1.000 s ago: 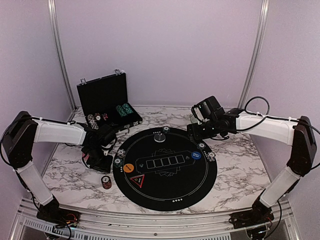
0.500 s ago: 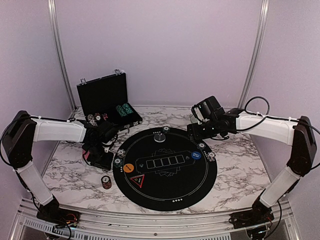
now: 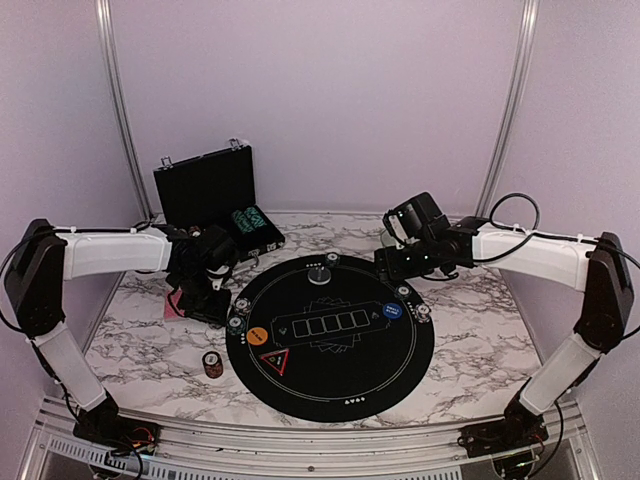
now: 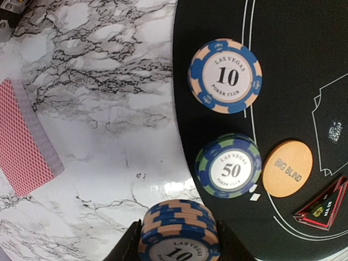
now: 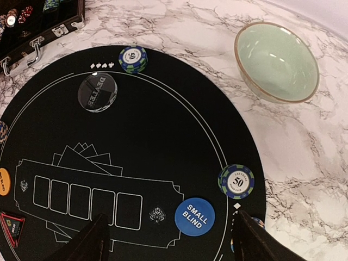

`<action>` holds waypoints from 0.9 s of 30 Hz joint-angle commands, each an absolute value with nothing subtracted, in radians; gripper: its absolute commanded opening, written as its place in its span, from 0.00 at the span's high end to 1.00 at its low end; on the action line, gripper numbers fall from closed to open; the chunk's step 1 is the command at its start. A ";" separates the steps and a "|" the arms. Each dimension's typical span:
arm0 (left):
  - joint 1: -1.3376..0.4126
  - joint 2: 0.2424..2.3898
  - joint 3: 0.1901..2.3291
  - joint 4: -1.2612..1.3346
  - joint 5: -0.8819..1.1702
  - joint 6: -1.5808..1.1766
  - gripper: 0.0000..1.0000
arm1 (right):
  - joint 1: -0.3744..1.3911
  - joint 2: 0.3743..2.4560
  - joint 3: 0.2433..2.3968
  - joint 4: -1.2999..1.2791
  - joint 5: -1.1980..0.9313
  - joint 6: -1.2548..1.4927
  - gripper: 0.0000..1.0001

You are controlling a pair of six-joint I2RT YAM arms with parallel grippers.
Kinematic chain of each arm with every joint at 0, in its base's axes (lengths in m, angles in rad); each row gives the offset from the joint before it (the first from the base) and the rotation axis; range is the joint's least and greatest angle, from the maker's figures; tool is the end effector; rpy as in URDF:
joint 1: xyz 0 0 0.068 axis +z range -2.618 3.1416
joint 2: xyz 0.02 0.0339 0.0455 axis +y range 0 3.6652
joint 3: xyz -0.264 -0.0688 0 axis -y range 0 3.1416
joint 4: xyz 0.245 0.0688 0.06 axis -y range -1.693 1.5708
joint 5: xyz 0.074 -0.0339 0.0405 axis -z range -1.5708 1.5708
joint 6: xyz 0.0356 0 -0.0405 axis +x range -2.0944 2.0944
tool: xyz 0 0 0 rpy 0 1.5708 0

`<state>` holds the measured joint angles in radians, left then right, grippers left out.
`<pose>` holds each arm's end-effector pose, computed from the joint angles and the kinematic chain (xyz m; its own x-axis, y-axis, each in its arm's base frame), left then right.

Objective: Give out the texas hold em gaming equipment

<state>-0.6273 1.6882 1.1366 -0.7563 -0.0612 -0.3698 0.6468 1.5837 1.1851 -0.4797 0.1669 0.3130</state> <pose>0.2599 -0.1858 0.1926 -0.9360 0.2330 -0.2637 0.2517 0.9670 -0.0389 0.2766 0.2015 0.2537 -0.7413 -0.1793 -0.6468 -0.2957 0.9523 0.0749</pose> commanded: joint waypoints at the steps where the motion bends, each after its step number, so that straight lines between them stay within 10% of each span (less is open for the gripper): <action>1: -0.630 1.711 1.206 -0.818 -0.062 -0.343 0.64 | 0.656 1.551 1.185 -0.468 0.184 0.311 0.25; 27: -0.719 2.115 1.780 -0.950 -0.005 -0.281 0.63 | 0.656 1.534 1.146 -0.448 0.166 0.307 0.25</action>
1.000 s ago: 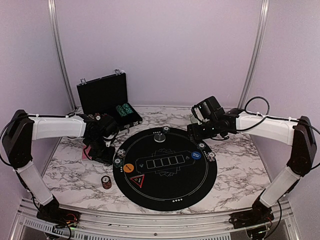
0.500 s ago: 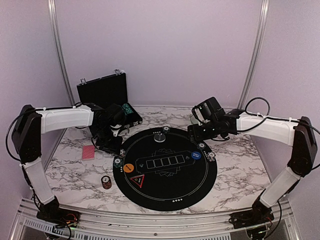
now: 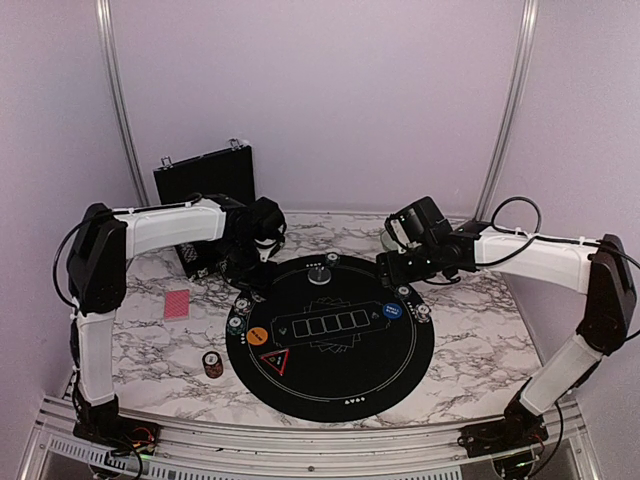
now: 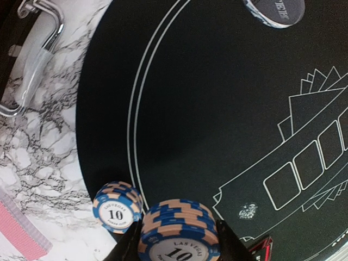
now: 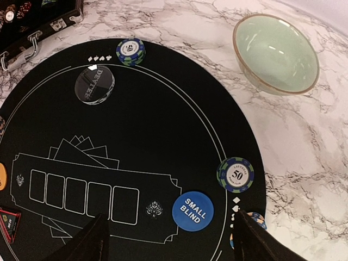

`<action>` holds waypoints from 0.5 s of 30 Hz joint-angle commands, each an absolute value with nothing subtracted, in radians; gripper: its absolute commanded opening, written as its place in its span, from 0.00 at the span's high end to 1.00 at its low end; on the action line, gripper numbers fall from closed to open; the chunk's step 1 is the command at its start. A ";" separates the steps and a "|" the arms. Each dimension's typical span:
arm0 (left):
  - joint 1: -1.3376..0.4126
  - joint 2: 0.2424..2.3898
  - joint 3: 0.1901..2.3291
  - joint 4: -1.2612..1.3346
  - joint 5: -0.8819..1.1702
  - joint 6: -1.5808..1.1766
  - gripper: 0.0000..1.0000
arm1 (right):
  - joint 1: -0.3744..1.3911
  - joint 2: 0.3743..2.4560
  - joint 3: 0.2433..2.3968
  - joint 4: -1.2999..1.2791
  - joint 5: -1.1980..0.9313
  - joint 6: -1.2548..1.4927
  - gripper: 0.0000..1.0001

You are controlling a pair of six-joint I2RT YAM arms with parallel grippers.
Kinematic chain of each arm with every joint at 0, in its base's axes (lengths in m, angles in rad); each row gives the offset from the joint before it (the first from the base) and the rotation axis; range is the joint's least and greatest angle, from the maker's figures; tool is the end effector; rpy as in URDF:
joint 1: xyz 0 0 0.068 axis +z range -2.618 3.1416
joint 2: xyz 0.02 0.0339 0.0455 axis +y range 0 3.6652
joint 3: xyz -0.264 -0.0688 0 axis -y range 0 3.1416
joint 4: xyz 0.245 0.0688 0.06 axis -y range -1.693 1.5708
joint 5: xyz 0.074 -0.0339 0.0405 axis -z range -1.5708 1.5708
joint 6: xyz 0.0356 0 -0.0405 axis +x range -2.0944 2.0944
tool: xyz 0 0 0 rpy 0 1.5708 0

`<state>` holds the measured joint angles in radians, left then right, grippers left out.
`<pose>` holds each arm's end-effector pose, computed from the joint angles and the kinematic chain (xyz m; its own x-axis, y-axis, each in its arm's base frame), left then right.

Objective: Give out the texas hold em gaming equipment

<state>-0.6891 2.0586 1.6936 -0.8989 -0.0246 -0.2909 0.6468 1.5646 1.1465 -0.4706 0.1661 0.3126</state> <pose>0.3302 -0.2709 0.2108 -0.8855 0.3580 -0.2961 0.3924 0.9175 -0.0642 0.2712 0.1974 0.2482 -0.7466 -0.1838 -0.6393 -0.2959 0.9525 0.0718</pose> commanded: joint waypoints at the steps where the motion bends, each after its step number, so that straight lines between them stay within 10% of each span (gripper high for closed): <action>1: -0.729 2.134 1.803 -0.953 -0.005 -0.282 0.63 | 0.656 1.534 1.145 -0.447 0.165 0.308 0.25; 15: -0.812 2.325 1.976 -0.978 -0.007 -0.292 0.61 | 0.657 1.532 1.130 -0.442 0.149 0.308 0.25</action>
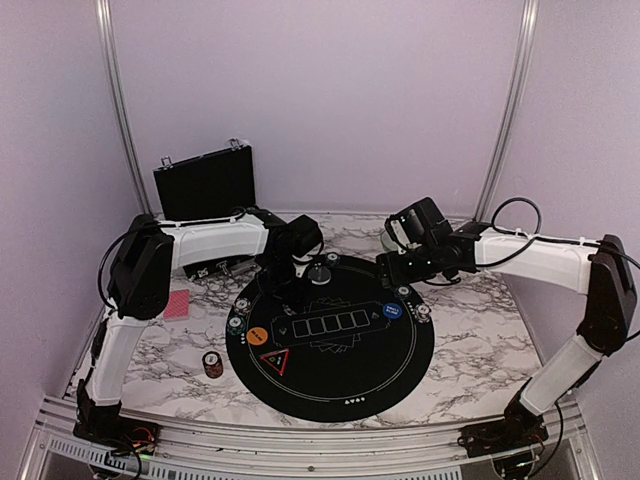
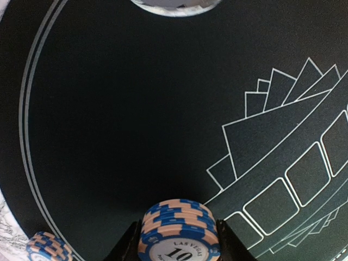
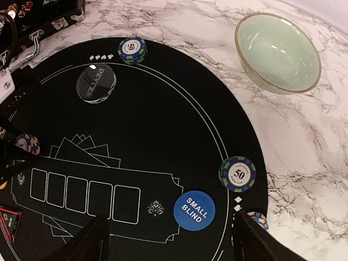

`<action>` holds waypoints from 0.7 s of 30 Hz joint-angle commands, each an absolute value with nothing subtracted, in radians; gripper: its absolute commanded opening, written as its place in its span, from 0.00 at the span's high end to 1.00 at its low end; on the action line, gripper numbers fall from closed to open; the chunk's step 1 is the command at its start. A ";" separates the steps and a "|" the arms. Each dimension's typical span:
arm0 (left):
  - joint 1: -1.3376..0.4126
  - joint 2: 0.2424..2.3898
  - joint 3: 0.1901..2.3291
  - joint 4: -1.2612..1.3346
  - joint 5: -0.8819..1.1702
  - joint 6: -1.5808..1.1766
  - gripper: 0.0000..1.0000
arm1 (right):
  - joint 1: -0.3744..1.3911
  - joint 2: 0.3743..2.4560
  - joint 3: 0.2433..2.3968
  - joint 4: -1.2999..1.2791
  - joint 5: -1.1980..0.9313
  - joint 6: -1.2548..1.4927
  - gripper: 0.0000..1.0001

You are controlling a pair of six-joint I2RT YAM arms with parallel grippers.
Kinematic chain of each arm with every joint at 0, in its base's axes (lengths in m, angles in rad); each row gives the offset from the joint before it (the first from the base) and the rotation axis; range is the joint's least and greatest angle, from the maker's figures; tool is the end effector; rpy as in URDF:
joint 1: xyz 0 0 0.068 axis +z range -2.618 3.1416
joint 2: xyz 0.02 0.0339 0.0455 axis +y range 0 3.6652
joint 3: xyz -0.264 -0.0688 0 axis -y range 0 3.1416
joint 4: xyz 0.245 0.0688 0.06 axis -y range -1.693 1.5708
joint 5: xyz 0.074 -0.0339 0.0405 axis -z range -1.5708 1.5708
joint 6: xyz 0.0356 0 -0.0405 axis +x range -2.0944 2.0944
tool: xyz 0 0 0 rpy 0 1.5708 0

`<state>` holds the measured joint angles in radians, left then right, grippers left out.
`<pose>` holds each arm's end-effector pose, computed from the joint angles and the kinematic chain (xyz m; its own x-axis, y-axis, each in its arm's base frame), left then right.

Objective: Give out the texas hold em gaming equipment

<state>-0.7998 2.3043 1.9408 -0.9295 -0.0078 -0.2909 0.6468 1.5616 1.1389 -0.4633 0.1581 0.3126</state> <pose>0.3327 -0.3420 0.1732 -0.8473 0.4604 -0.2649 0.4934 0.8668 -0.0715 0.2704 0.1972 0.2472 -0.7467 -0.1833 -0.6394 -0.3006 0.9505 0.0785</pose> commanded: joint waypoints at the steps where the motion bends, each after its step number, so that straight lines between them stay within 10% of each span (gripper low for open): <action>1: -0.815 2.329 1.976 -0.979 -0.009 -0.292 0.60 | 0.657 1.534 1.129 -0.442 0.148 0.306 0.25; 21: -0.828 2.281 1.982 -0.976 -0.073 -0.279 0.31 | 0.656 1.541 1.157 -0.462 0.129 0.307 0.25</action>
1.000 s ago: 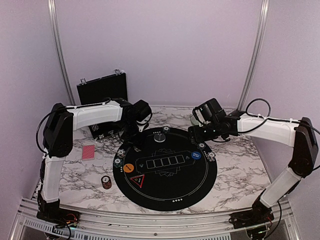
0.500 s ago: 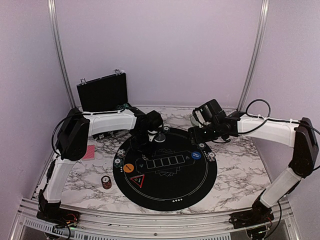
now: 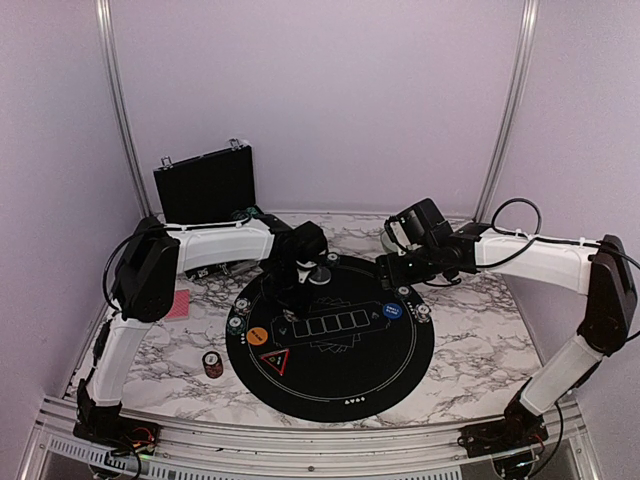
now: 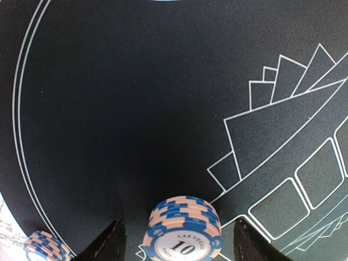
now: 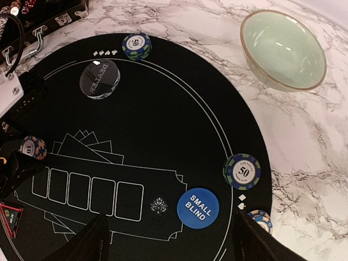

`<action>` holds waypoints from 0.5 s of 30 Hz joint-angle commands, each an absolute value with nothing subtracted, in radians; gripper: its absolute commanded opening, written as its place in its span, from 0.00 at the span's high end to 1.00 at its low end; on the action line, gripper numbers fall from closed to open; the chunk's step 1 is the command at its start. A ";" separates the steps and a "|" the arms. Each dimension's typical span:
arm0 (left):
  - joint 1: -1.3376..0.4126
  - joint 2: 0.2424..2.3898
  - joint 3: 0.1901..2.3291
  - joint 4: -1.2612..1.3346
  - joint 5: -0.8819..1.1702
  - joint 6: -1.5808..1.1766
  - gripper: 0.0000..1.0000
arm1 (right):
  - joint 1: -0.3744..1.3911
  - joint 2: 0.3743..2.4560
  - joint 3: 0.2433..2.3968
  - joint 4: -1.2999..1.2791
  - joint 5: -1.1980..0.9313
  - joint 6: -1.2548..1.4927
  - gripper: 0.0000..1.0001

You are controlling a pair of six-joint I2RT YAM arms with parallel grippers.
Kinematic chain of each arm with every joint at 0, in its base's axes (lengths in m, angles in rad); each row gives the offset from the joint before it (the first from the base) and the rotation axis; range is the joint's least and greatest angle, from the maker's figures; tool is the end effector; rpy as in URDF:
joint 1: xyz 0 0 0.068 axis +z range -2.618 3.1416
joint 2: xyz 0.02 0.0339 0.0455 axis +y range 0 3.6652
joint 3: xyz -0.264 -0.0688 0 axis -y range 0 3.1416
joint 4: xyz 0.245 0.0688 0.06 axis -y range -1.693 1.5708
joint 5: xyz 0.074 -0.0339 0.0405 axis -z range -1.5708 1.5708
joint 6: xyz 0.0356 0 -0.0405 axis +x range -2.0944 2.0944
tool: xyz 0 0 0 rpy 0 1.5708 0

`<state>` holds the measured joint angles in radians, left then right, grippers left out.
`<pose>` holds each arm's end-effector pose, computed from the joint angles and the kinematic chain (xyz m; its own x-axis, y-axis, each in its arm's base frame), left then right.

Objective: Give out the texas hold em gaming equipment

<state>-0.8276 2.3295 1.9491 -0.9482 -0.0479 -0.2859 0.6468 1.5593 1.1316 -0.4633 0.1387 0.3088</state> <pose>0.3245 -0.3506 0.1635 -0.8355 0.4928 -0.2432 0.5129 0.8581 -0.0230 0.2691 0.1970 0.2455 -0.7516 -0.1904 -0.6316 -0.3139 0.9453 0.0886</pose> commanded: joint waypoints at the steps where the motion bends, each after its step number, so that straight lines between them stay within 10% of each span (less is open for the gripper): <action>1: -0.823 2.268 1.987 -0.976 -0.067 -0.278 0.30 | 0.655 1.543 1.161 -0.464 0.128 0.308 0.25; 15: -0.700 1.968 1.829 -0.885 -0.050 -0.280 0.25 | 0.767 1.662 1.299 -0.491 0.140 0.320 0.25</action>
<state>-0.7677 2.0907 1.9102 -0.9237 -0.0505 -0.2794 0.7086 1.6028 1.2125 -0.4770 0.1253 0.3134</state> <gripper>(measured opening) 0.751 0.751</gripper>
